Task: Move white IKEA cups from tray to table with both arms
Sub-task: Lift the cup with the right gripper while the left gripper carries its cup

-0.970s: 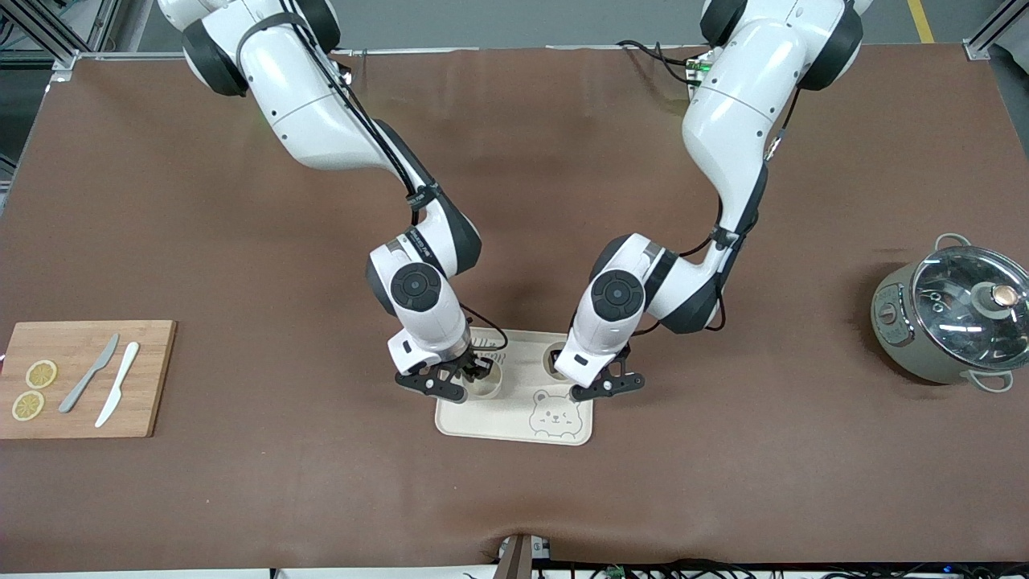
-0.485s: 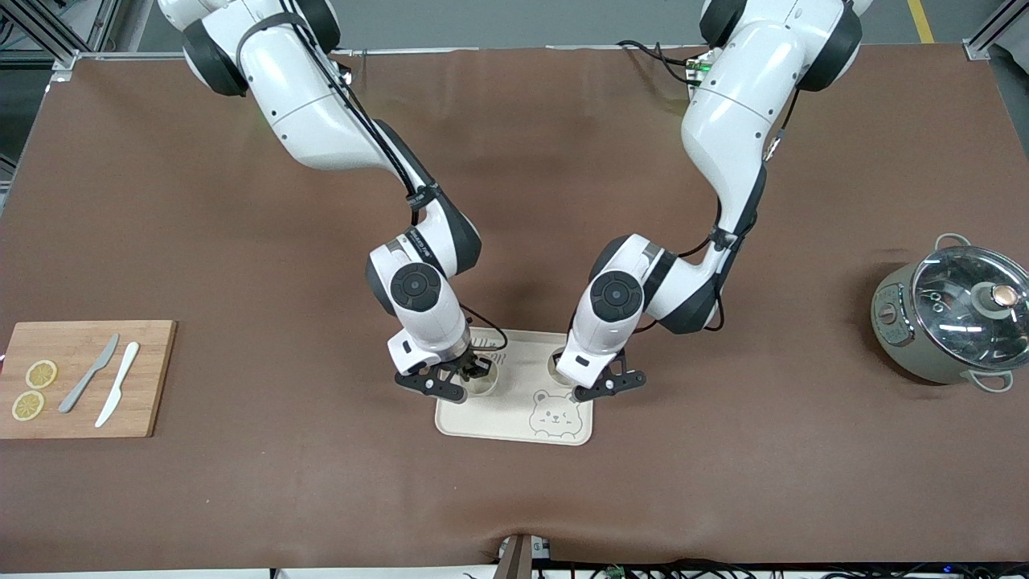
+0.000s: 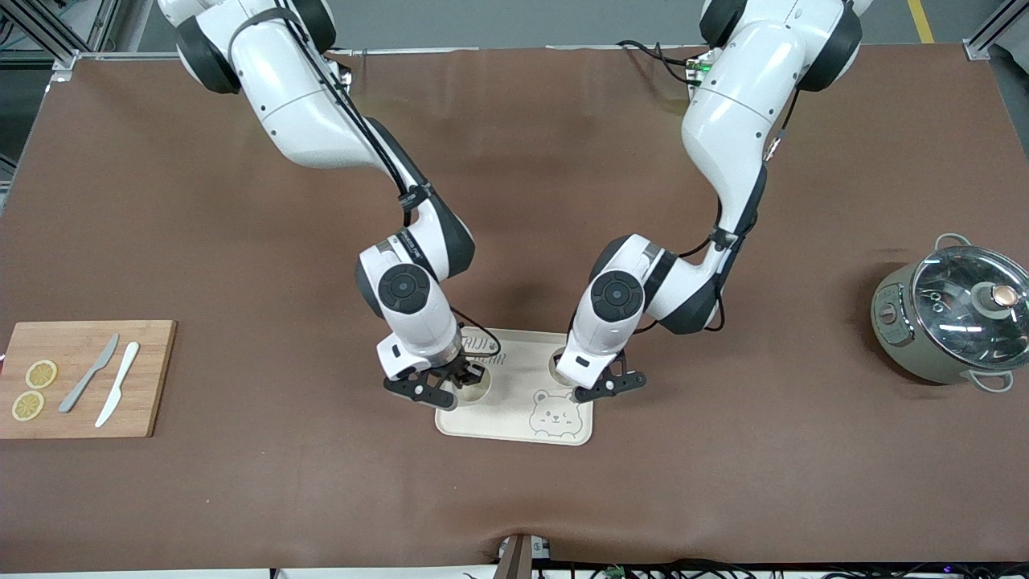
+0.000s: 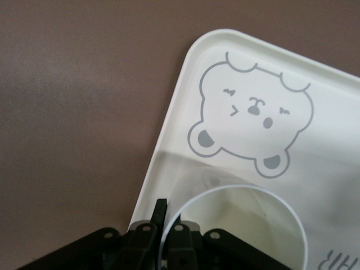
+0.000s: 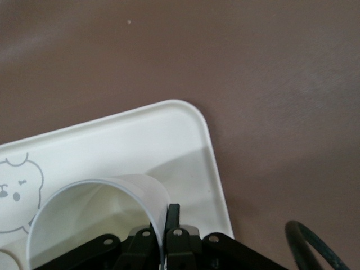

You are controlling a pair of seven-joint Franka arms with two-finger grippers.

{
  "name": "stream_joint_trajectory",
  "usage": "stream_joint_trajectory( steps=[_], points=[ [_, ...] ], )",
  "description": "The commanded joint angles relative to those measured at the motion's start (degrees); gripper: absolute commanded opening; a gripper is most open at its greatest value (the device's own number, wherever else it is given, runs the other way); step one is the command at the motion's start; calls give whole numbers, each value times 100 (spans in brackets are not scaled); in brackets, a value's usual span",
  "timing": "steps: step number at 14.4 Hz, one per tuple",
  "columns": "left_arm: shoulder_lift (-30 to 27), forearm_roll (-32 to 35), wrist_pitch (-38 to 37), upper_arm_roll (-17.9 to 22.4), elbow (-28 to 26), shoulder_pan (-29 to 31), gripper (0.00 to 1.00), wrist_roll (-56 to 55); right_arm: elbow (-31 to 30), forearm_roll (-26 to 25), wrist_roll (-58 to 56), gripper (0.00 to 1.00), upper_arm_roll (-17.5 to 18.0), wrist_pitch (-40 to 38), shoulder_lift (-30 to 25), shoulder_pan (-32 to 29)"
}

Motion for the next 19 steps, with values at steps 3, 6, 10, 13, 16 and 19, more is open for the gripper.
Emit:
stream_joint_trajectory(
  steps=[3,6,10,13,16,19],
  points=[
    [-538,67,-813,10,6,-13,0,-141,-220,-50,-448,0,77,-568,-532,-363],
    [-986,85,-1577,28,-3,57,0,-10,-702,2,-1001,0,104,-657,-970,-688],
    [-1619,76,-2632,19,-47,277,0,816,-1511,20,-1950,0,113,-648,-1621,-1154],
    [-2243,85,-2669,-7,-581,540,0,869,-1863,230,-2636,0,113,-648,-1912,-1436],
    [-3077,41,-2591,-25,-1485,952,0,1666,-2083,345,-3487,0,104,-648,-2053,-1848],
    [-3816,-3,-1899,-34,-2626,1374,0,2213,-2303,354,-4454,0,112,-648,-2202,-2296]
  ],
)
